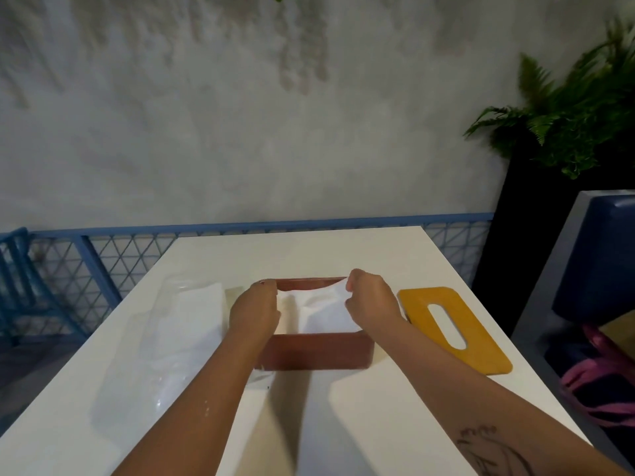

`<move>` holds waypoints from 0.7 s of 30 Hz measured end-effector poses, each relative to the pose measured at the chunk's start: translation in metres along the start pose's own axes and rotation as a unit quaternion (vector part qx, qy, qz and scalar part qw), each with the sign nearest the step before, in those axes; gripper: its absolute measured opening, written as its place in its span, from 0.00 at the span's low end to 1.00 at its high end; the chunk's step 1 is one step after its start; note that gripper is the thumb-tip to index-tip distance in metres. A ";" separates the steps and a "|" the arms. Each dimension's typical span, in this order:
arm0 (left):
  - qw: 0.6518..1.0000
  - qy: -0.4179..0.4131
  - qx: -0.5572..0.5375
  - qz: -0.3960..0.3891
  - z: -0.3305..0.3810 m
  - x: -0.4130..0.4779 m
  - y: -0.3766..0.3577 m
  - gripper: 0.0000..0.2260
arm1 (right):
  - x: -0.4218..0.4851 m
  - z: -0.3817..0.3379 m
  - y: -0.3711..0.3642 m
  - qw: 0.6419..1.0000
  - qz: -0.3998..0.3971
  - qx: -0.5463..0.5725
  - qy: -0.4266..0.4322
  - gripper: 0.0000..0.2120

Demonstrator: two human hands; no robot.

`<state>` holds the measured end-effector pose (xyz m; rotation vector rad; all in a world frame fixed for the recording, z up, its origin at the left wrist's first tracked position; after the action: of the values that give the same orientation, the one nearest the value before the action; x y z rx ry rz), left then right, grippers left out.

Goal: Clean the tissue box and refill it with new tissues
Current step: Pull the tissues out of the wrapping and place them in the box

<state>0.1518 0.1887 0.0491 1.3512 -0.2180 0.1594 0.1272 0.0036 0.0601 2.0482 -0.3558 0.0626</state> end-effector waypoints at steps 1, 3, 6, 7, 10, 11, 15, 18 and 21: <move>1.000 -0.005 0.018 -0.012 0.000 0.002 -0.002 0.16 | 0.001 0.000 -0.004 0.999 -0.014 -0.033 0.012 0.13; 0.997 -0.018 0.066 -0.030 0.001 0.006 -0.006 0.15 | 0.002 0.001 -0.012 0.994 -0.039 -0.094 0.029 0.14; 0.980 -0.050 0.190 -0.018 0.005 0.007 -0.009 0.13 | 0.002 0.000 -0.015 0.986 -0.051 -0.152 0.046 0.15; 0.972 -0.063 0.224 -0.019 0.006 0.007 -0.009 0.13 | 0.002 -0.002 -0.015 0.983 -0.053 -0.167 0.057 0.15; 0.972 -0.073 0.215 -0.067 0.002 0.009 -0.007 0.16 | 0.000 -0.007 -0.010 0.976 -0.062 -0.187 0.093 0.16; 0.978 -0.069 0.181 -0.075 0.000 0.008 -0.003 0.16 | -0.002 -0.009 -0.007 0.976 -0.061 -0.182 0.102 0.16; 0.999 -0.018 0.000 0.027 -0.021 -0.005 0.028 0.13 | -0.015 -0.015 0.007 0.989 0.008 -0.098 0.112 0.05; 0.985 0.057 -0.095 0.131 -0.053 -0.037 0.044 0.13 | -0.035 -0.026 0.006 0.978 0.073 -0.034 0.193 0.11; 0.953 0.109 -0.162 0.234 -0.091 -0.079 0.048 0.14 | -0.065 -0.048 -0.008 0.953 0.083 0.010 0.292 0.08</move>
<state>0.0696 0.2887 0.0563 0.9286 -0.3597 0.6404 0.0724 0.0636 0.0644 1.9098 -0.1515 0.7597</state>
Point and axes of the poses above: each hand's wrist, its own x-axis towards the middle knuckle, its own y-axis out of the back of the hand, z = x × y, the point moved 2 cm from there along x, towards the middle knuckle, and after that the axes turned 6 degrees about z, right-handed, at the moved point
